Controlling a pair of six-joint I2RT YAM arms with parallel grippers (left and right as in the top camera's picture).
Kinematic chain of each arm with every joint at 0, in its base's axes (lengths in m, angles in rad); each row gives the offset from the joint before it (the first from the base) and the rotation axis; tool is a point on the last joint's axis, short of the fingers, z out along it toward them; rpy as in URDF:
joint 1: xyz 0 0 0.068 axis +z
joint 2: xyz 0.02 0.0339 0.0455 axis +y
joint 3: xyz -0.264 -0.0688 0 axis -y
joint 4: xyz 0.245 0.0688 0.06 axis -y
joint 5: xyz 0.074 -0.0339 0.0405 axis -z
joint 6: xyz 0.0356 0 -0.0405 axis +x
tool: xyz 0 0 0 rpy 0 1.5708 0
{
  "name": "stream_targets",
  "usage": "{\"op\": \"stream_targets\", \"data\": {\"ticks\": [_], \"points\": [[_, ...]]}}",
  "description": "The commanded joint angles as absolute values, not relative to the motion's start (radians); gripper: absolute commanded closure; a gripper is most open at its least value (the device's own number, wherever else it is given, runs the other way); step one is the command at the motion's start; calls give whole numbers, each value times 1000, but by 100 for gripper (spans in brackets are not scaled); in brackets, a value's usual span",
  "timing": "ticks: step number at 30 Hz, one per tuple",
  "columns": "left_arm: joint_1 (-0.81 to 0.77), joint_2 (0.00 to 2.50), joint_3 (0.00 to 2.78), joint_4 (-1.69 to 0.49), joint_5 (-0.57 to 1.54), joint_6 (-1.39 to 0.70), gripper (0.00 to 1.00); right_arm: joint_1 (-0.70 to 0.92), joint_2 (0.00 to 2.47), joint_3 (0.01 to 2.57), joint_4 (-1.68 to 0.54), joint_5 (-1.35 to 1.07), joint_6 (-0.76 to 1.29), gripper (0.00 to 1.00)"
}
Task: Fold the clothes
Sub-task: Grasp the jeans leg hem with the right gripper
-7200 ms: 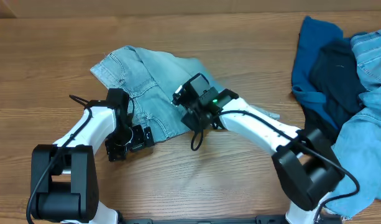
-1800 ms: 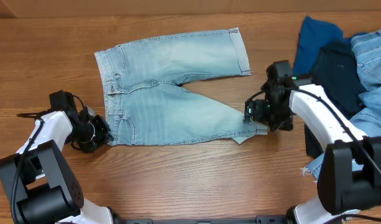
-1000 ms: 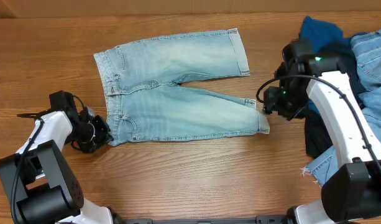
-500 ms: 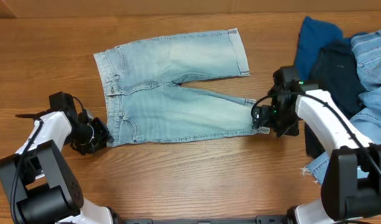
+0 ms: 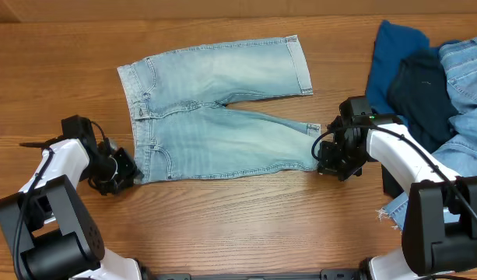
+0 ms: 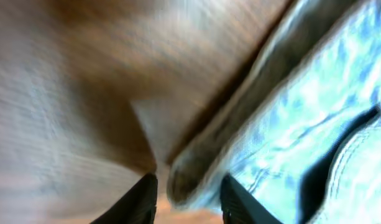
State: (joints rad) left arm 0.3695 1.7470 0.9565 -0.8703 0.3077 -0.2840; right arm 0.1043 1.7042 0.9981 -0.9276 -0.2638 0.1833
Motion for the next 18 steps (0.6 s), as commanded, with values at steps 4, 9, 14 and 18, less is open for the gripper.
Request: {"op": "stream_targets", "data": {"ticks": [4,9,14,18], "points": [[379,1754,965,-937,356,-247,31,100,1698,991,-914,-290,175,96],[379,1754,964,-897,361,-247,29,100,1698,991,-910,-290,175,96],[303,1754,955,-804,393,-250,45,100,1698,991,-902,-290,175,96],[248,1754,955,-795,393,-250,96,100,1698,991,-902,-290,175,96]]}}
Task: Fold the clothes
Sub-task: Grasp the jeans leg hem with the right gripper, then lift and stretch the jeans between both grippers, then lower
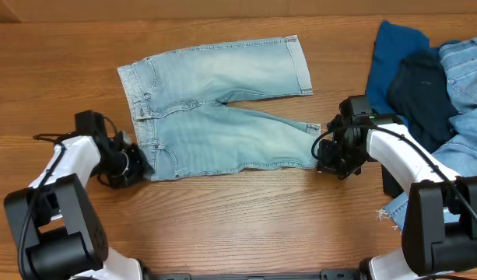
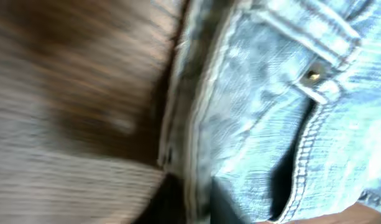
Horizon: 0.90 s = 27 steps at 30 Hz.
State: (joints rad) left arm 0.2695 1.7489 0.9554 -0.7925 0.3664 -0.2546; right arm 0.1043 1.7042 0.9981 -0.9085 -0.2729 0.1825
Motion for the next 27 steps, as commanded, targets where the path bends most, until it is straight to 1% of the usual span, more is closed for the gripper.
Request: {"op": "stream_targets", "data": {"ticks": [1,4,6,10,12,17,20,22,27], "points": [[248,1754,956,-803,393,-250,96,100,1698,991,-903,-290,175,96],[250,1744,972,-860,393,-246,96,100,1686,1007,-929,-287,143,96],[250,1699,1015,-951,392,-220,96,100,1621,1058,-973,-278,141,96],[250,1492,1129,-1089,389,-205,96,100,1438,1159,-1034,-278,141,96],[250,1380,1152,-1110,376,-206,96,100,1343,1168,-1033,-278,141,96],[250,1131,1165,-1164,202,-270,96,99,1131,1168,-1046,-262,142,96],[250,1058,1165,-1168,187,-271,96,99,1081,1168,-1085,-212,181,96],[250,1026,1165,-1185,107,-279,95,100,1066,1168,-1125,-183,183,96],[250,1056,1165,-1160,70,-341,94,100,1113,1168,-1097,-176,148,96]]}}
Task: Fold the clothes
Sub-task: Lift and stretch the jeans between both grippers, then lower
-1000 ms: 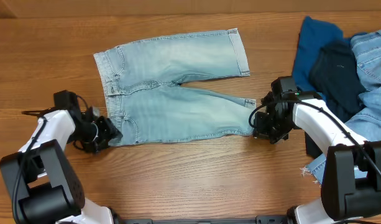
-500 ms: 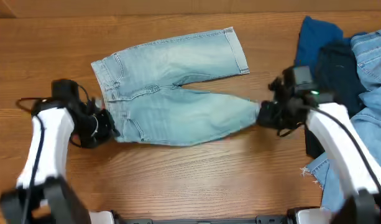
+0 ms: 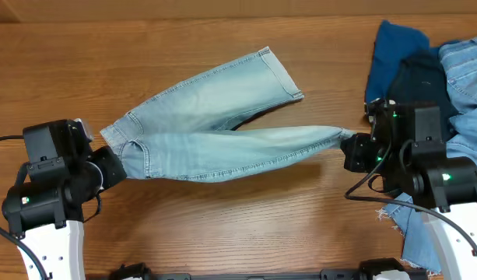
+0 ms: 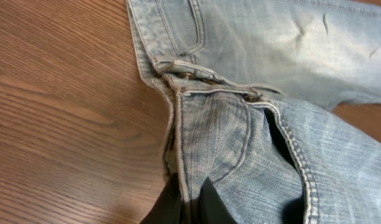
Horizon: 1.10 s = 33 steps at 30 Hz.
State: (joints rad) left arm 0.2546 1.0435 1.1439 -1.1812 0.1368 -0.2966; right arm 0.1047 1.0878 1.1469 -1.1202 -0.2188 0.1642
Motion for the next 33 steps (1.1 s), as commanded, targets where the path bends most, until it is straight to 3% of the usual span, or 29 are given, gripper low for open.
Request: {"op": "stream_targets", "data": {"ticks": [1,11,18,19,20,21,22,23,24,25,27,33], "points": [[250,1077,1165,-1158,70,-341,95,100,1137,1168,-1090,-176,148,96],[250,1356,1165,-939,101,-375,95,142,1454,1192,-804,-173,78,96],[247,1473,1165,-744,229,-398,94,222,1592,1290,-748,-172,77,96],[247,1486,1165,-718,228,-406,93,240,1617,1293,-652,-150,78,78],[247,1502,1165,-684,223,-408,85,250,1640,1293,-554,-147,77,21],[247,1522,1165,-648,198,-409,78,258,1678,1293,-444,-150,77,0],[247,1540,1165,-633,158,-427,75,258,1709,1296,-401,-150,82,0],[247,1565,1165,-632,89,-459,64,258,1752,1298,-398,-123,119,0],[247,1579,1165,-635,59,-469,44,252,1769,1298,-425,-85,135,0],[247,1591,1165,-640,46,-469,37,245,1778,1298,-468,-39,134,0],[250,1603,1165,-670,12,-468,36,232,1773,1298,-580,64,129,0],[248,1603,1165,-761,19,-445,28,226,1769,1297,-750,67,104,0]]}}
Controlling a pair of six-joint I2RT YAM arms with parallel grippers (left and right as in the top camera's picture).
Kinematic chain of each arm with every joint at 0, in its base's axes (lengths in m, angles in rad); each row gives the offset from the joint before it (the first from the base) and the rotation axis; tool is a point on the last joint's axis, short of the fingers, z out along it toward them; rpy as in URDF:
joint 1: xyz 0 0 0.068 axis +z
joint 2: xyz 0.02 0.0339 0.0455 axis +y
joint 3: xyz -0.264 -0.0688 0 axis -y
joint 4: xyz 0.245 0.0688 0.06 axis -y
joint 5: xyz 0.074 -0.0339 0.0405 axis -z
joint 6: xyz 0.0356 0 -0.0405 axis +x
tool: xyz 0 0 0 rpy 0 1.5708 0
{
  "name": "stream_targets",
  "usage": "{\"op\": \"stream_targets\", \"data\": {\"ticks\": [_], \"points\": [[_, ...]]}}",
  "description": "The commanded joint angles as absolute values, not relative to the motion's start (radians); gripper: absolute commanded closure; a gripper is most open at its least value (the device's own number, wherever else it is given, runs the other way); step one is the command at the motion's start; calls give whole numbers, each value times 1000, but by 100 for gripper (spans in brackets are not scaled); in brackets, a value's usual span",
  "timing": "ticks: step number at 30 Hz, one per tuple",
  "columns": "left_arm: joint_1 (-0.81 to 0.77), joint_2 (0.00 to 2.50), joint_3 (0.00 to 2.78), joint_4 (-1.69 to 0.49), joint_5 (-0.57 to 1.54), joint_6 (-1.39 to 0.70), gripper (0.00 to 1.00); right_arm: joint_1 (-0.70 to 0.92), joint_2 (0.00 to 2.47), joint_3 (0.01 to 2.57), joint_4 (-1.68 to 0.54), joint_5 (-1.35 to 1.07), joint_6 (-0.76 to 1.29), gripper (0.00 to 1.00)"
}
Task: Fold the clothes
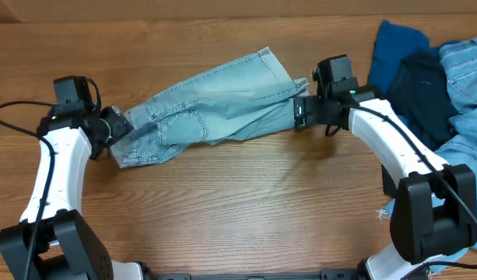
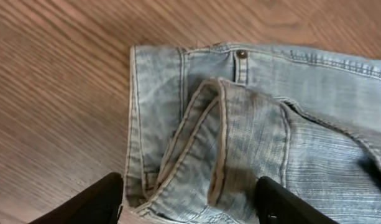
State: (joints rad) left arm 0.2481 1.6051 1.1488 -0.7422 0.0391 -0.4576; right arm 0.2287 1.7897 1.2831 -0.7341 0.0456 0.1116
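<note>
The light blue denim shorts lie folded lengthwise, one leg on top of the other, running from the waistband at the left up to the hems at the right. My left gripper is at the waistband end. In the left wrist view its fingers stand wide apart, open, with the doubled waistband lying loose between them. My right gripper is at the leg hems. The overhead view does not show how its jaws stand.
A pile of other clothes, dark blue, black and light denim, lies at the right end of the wooden table, close behind the right arm.
The near leg and waistband half, then stretched in the air between both grippers, now lie on the far half. Both grippers have moved away from me. The left has opened and let go.
The shorts first lay spread flat, my left gripper open at the near waistband corner and my right at the near leg's hem. Then the left was shut on the waistband. Then the near half hung stretched between both grippers. Now it lies folded over the far half.
</note>
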Motion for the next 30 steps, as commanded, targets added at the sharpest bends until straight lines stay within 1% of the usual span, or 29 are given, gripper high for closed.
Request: {"op": "stream_targets", "data": {"ticks": [1,6,7,8,9,10,12,14,17,22,25,27,30], "points": [[249,1603,1165,-767,18,-441,28,227,1769,1297,-759,66,104,0],[249,1602,1169,-762,8,-441,27,227,1769,1297,-807,66,104,0],[249,1602,1181,-762,-4,-441,20,227,1769,1297,-812,66,104,0],[249,1601,1207,-762,-10,-429,8,227,1769,1297,-814,66,104,0],[249,1600,1241,-775,-8,-415,4,227,1770,1297,-814,66,104,0],[247,1600,1294,-812,6,-407,4,227,1770,1297,-814,66,104,0],[234,1600,1314,-841,50,-369,6,227,1770,1296,-815,66,104,0],[221,1603,1300,-880,51,-370,11,227,1772,1295,-819,66,104,0],[215,1603,1240,-885,46,-371,12,227,1778,1295,-826,66,104,0],[216,1633,1124,-744,25,-381,12,227,1778,1295,-836,66,104,0],[216,1713,1121,-676,106,-316,11,227,1778,1295,-838,66,104,0],[215,1770,1121,-654,116,-314,11,227,1778,1295,-844,66,104,0],[215,1859,1121,-588,285,-236,12,227,1778,1295,-845,66,104,0]]}}
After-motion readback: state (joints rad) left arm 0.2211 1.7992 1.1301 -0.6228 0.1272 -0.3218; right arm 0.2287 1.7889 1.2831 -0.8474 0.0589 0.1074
